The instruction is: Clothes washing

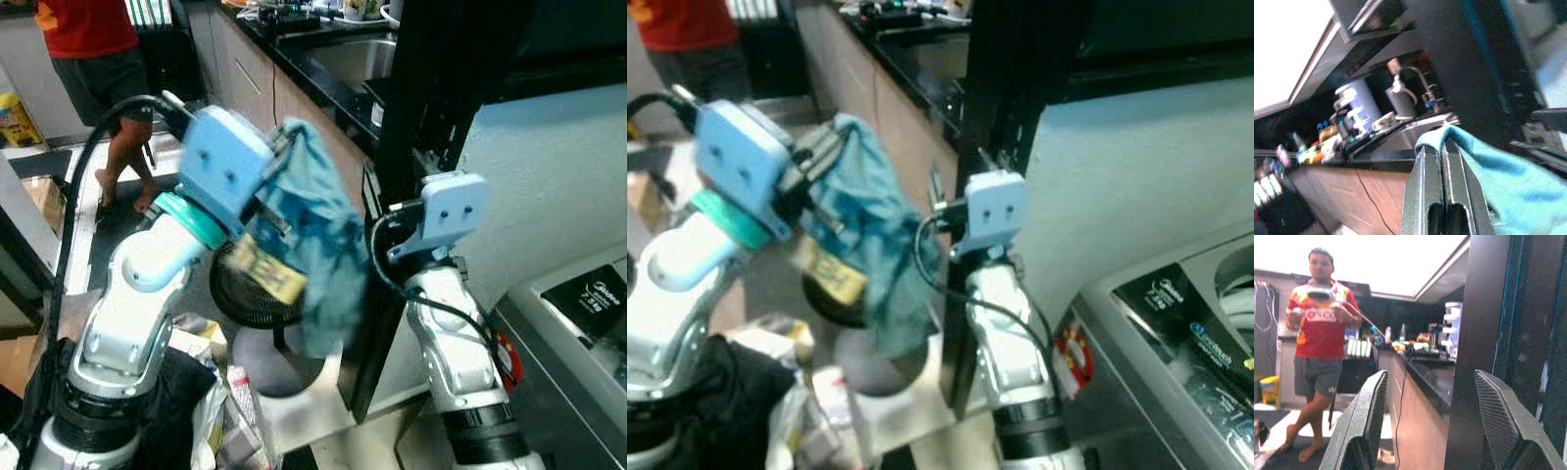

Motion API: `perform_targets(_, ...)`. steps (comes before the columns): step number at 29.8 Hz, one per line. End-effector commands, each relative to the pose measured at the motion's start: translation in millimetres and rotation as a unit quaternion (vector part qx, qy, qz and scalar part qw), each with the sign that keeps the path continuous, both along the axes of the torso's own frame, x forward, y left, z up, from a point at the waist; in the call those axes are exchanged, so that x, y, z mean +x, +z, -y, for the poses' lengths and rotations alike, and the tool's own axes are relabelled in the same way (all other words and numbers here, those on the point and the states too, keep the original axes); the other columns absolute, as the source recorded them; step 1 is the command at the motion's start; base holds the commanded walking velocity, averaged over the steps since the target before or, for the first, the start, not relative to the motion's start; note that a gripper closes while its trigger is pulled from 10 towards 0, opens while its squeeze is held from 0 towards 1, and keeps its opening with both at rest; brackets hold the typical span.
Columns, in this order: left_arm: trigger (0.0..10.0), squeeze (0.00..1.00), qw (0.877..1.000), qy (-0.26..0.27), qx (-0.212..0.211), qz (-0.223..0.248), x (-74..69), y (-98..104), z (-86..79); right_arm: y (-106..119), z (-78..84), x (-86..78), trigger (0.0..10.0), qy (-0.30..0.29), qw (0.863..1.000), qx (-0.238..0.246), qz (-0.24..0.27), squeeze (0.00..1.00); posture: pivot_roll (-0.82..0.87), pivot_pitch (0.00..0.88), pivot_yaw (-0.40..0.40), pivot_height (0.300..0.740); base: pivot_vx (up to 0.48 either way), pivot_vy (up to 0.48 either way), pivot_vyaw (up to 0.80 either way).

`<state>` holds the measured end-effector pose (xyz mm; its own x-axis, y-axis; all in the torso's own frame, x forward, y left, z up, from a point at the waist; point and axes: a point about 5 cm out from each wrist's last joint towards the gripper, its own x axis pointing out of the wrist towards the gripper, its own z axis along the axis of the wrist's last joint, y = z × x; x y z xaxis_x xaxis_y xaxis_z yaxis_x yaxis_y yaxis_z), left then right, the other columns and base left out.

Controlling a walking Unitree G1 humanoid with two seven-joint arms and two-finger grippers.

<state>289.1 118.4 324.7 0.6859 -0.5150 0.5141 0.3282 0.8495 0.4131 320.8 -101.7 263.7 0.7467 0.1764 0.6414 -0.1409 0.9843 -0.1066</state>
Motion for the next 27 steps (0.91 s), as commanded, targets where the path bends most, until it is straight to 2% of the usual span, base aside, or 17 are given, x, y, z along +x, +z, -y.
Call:
perform_targets(1,10.0,0.0,0.999,0.003,-0.032,-0.02,4.9,-1,-7.4,2,0.2,-1.6,10.0,0.01,1.0,0.006,0.007,0.0,0.06,0.0,0.046,0.731,0.0,0.0,0.0)
perform_targets(2,10.0,0.0,0.999,0.0,-0.043,-0.027,6.5,-2,-9.0,1,-0.1,-2.1,10.0,0.013,1.0,0.006,0.008,0.0,0.06,0.0,0.046,0.731,0.0,0.0,0.0)
perform_targets(9,10.0,0.0,0.997,-0.009,-0.047,-0.06,12.4,-15,-15.4,-11,-0.2,-5.4,10.0,0.03,1.0,0.005,-0.003,0.0,0.05,0.008,0.051,0.731,0.0,0.0,0.0)
perform_targets(10,10.0,0.0,0.996,-0.006,-0.031,-0.078,10.3,-30,-17.9,-22,1.0,-7.1,10.0,0.031,0.999,0.0,-0.02,0.0,0.04,0.014,0.052,0.731,0.0,0.0,0.0)
perform_targets(11,10.0,0.0,0.996,-0.006,-0.031,-0.078,10.3,-30,-17.9,-22,1.0,-7.1,10.0,0.031,0.999,0.0,-0.02,0.0,0.04,0.014,0.052,0.731,0.0,0.0,0.0)
perform_targets(13,10.0,0.0,0.993,-0.002,-0.005,-0.114,1.8,-56,-19.3,-35,3.3,-9.1,10.0,0.03,0.999,-0.002,-0.042,0.0,0.03,0.016,0.05,0.731,0.0,0.0,0.0)
perform_targets(14,10.0,0.0,0.992,0.0,0.002,-0.128,-2.7,-66,-19.3,-37,4.2,-9.1,10.0,0.029,0.998,0.0,-0.047,0.0,0.03,0.016,0.05,0.731,0.0,0.0,0.0)
perform_targets(16,10.0,0.0,0.99,0.006,0.004,-0.139,-5.6,-73,-20.1,-36,5.2,-8.4,10.0,0.027,0.998,0.003,-0.048,0.0,0.03,0.016,0.05,0.731,0.0,0.0,0.0)
perform_targets(19,10.0,0.0,0.987,0.043,0.011,-0.158,-7.0,-91,-27.9,-33,6.2,-4.4,10.0,0.026,0.998,0.012,-0.047,0.0,0.05,0.015,0.044,0.731,0.0,0.0,0.0)
perform_targets(22,10.0,0.0,0.986,0.053,0.011,-0.158,-6.6,-94,-30.7,-31,5.4,-2.6,10.0,0.029,0.998,0.014,-0.045,0.0,0.06,0.013,0.035,0.731,0.0,0.0,0.0)
perform_targets(27,10.0,0.0,0.987,0.078,-0.004,-0.139,-2.6,-81,-40.4,-24,-0.4,2.7,10.0,0.044,0.998,0.015,-0.036,0.0,0.07,0.009,0.029,0.731,0.0,0.0,-0.08)
